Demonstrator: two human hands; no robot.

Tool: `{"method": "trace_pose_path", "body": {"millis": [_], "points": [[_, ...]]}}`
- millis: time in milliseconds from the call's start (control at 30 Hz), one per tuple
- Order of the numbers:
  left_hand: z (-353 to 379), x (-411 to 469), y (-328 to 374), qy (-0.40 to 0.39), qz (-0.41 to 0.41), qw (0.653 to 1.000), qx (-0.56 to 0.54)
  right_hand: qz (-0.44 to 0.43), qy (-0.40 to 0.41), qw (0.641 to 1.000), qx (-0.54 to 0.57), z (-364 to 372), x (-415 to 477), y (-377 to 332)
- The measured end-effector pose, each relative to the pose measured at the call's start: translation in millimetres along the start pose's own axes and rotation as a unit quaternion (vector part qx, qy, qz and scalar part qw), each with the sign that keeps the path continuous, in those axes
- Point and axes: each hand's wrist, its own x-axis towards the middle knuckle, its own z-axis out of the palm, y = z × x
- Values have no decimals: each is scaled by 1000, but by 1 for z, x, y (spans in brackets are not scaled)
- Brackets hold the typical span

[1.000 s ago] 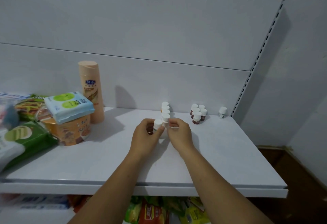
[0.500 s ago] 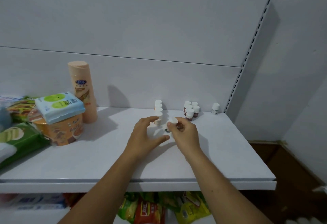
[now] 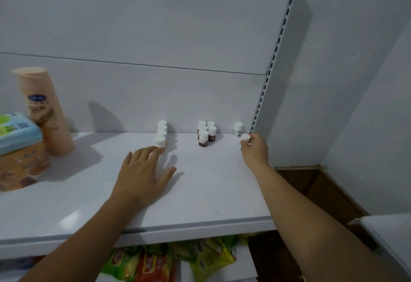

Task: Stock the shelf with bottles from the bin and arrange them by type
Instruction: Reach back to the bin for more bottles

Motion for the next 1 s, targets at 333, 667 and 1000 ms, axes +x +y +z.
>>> {"method": "trace_pose_path", "body": {"millis": [333, 667, 1000], "points": [[5, 2, -4, 1, -11, 1000, 10, 10, 7, 1000, 8, 32, 40, 5], [5, 3, -2, 9, -14, 1000, -2, -4, 51, 998, -21, 38, 43, 14], [6, 3, -2, 17, -17, 1000, -13, 2, 59, 998, -27, 39, 43, 14]]}}
